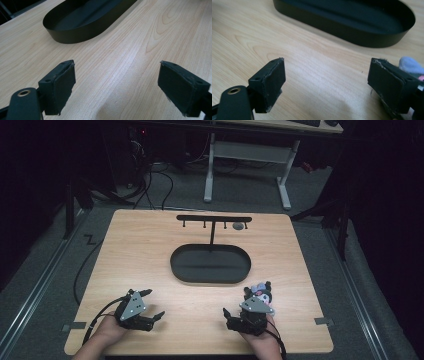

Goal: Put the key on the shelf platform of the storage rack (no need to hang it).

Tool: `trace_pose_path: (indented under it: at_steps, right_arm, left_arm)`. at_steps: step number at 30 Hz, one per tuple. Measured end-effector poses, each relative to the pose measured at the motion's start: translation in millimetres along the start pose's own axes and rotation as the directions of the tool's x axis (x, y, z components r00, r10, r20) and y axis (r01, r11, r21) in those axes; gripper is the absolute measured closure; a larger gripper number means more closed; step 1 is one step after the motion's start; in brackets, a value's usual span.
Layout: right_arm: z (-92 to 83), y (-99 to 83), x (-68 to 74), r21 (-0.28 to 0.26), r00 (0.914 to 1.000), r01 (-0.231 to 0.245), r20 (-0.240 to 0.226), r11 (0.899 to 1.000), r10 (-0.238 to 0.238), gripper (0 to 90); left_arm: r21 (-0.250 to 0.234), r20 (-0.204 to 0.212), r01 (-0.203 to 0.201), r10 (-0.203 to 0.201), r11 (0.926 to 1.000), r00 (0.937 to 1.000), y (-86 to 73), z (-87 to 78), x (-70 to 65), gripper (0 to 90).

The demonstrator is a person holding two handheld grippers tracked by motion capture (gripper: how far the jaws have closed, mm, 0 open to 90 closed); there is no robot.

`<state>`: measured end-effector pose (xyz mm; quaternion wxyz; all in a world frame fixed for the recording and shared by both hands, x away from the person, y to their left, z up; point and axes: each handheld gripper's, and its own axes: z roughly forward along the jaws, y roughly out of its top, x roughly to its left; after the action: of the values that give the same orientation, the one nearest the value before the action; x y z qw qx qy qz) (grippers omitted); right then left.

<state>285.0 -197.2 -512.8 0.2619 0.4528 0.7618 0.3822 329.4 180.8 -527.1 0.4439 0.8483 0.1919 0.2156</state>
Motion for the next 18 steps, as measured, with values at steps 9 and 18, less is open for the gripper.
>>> trace_pose_path:
  at_steps: [9, 18]
  right_arm:
    - [-2.5, -1.6, -2.6, -0.011, 0.9998, -0.021, -0.004, 1.000, 0.021, 15.1]
    - [-1.3, -1.5, -2.8, -0.009, 0.9994, -0.031, -0.012, 0.999, 0.031, 15.1]
  left_arm:
    - [0.010, -0.001, -0.007, 0.007, 0.9999, 1.0000, 0.6, 0.8, -0.6, 15.5]
    - [0.011, -0.001, -0.005, 0.005, 0.9999, 1.0000, 0.6, 0.7, -0.3, 15.5]
